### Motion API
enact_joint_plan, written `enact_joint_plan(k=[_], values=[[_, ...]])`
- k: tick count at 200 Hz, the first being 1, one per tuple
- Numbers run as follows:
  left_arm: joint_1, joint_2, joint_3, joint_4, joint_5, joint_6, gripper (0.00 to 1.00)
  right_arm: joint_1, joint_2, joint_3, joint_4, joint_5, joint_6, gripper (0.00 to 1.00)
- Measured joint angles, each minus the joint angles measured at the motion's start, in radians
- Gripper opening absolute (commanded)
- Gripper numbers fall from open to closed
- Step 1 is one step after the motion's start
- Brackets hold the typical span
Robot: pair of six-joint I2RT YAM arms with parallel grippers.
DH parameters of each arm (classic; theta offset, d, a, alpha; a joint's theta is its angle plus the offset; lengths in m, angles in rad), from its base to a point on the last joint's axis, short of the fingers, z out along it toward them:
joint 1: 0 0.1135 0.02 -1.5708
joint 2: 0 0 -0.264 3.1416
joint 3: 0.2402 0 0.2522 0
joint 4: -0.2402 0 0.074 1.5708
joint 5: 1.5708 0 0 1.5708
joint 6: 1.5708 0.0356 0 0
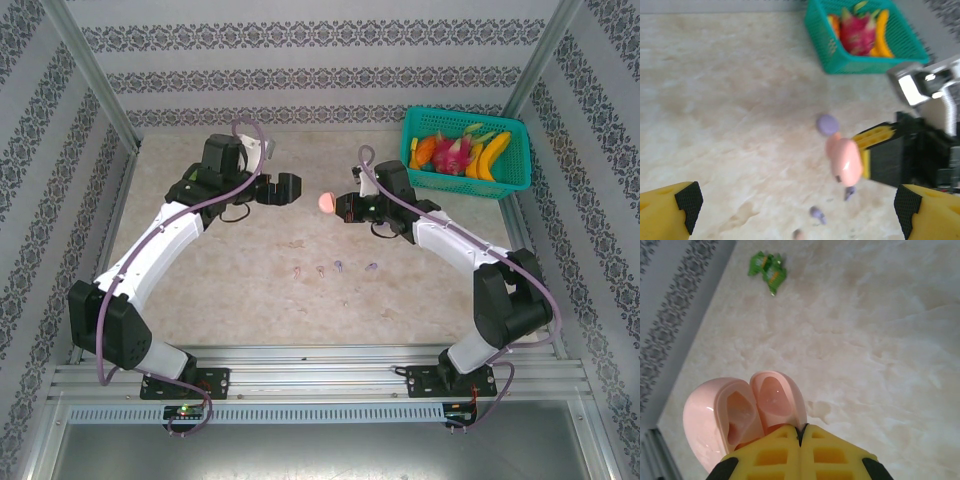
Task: Insert the wireless bluetooth earbuds into the charging case
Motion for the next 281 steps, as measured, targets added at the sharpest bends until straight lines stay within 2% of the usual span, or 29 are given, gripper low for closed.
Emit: enact_joint_plan(k=[33, 83, 111, 154, 216, 281], values=[[0.001, 0.017, 0.025, -0.101, -0.033, 0.076, 1.00, 0.021, -0.008, 0.002, -0.079, 0.076, -0.114, 0.00], [0.001, 0.187, 0.195, -0.317, 0.124, 0.248, 1.00, 0.052, -0.014, 0.027, -0.113, 0.121, -0.262, 0.00], [0.001, 0.286, 0.261, -0.444, 0.206, 0.333, 0.93, 0.057, -0.010, 0.050, -0.114, 0.094, -0.323, 0.00], [0.001, 0.415, 0.358, -0.554, 0.317, 0.413, 0.72, 0.059, 0.019, 0.092, -0.119, 0.033, -0.382, 0.00], [0.001, 0.452, 0.375, -0.589, 0.437, 0.438, 0.65, 0.077, 0.048, 0.092, -0.137, 0.005, -0.394, 0.00], [0.001, 0.484, 0.385, -0.620, 0.506, 0.471, 0.51, 0.098, 0.063, 0.092, -0.135, -0.008, -0.393, 0.00]])
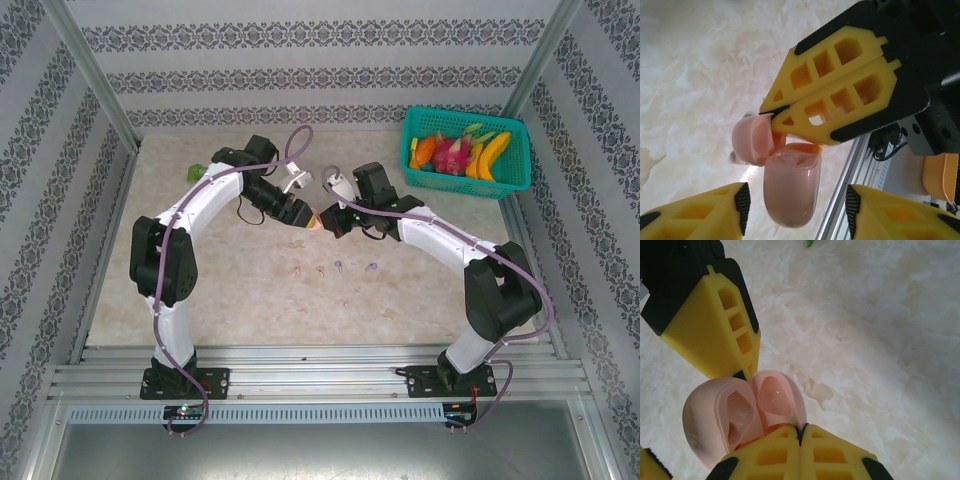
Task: Insert the wireless bluetooth earbuds into the charging case
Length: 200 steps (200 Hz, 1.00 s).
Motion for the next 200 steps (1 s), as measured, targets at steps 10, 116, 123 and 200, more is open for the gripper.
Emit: enact_joint_plan(k=[10, 116, 123, 200], values=[[0.000, 0.006, 0.002, -0.009, 0.008, 0.006, 0.49, 0.000, 0.003, 0.000, 0.000, -0.003, 0.000, 0.00], [0.001, 0.045, 0.045, -0.071, 0.055, 0.055, 0.37, 0.000, 0.007, 0.000, 0.000, -0.022, 0.000, 0.00], [0.001, 0.045, 0.045, -0.072, 0.055, 0.056, 0.37, 0.000, 0.007, 0.000, -0.001, -0.023, 0.000, 0.00], [0.007, 0.058, 0.046, -0.082, 0.080, 0.070, 0.32, 0.000, 0.007, 0.000, -0.003, -0.032, 0.000, 0.00]])
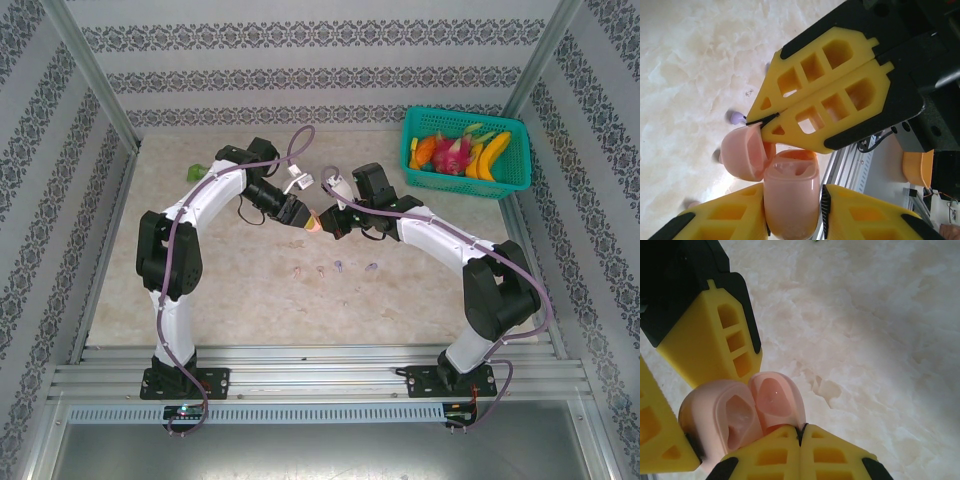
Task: Insert the wireless bluetooth earbuds into the charging case
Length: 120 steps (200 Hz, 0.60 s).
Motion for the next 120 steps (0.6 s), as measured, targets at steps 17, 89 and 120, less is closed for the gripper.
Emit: enact_joint_plan(k=[17, 89, 120], values=[[0.000, 0.000, 0.000, -0.001, 0.002, 0.000, 0.31, 0.000, 0.000, 0.000, 0.000, -0.001, 0.000, 0.00], [0.005, 0.007, 0.000, -0.018, 0.022, 0.008, 0.28, 0.000, 0.000, 0.001, -0.006, -0.012, 0.000, 0.00], [0.006, 0.014, 0.001, -0.034, 0.039, 0.027, 0.29, 0.000, 0.000, 0.012, -0.031, -0.016, -0.001, 0.00]])
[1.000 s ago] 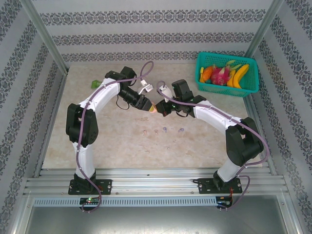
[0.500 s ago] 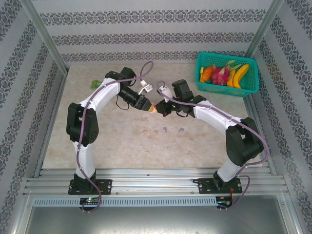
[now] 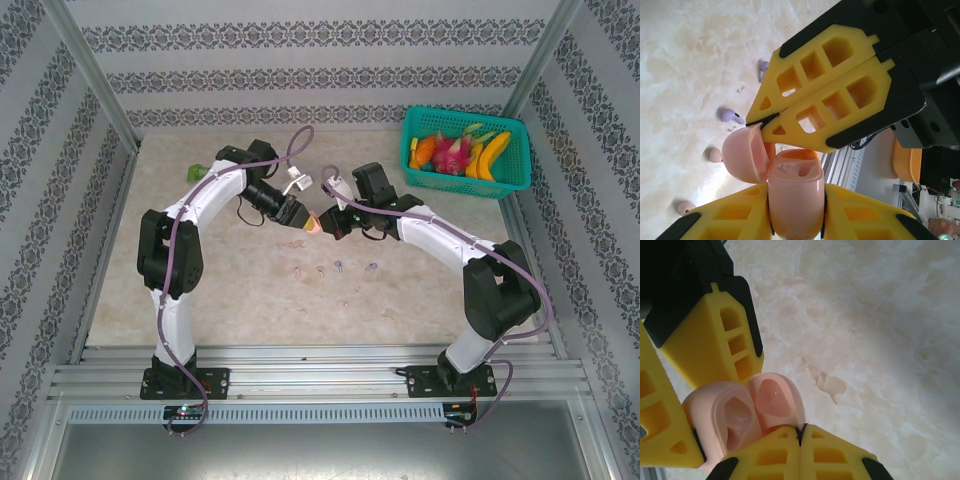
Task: Insert the wireless bluetooth earbuds into the charging case
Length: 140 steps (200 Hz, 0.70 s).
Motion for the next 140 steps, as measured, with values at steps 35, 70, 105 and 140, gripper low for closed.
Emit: enact_joint_plan(k=[35, 70, 105, 140], values=[[0.000, 0.003, 0.005, -0.013, 0.014, 0.011, 0.29, 0.000, 0.000, 0.020, -0.035, -0.003, -0.017, 0.00], [0.000, 0.004, 0.014, -0.031, 0.014, 0.023, 0.22, 0.005, 0.002, 0.038, -0.064, 0.001, -0.029, 0.00], [0.000, 0.008, 0.014, -0.037, 0.018, 0.029, 0.07, 0.005, 0.007, 0.046, -0.078, 0.001, -0.034, 0.00], [0.001, 0.009, 0.006, -0.031, 0.018, 0.029, 0.00, 0.003, 0.011, 0.047, -0.081, 0.001, -0.029, 0.21]])
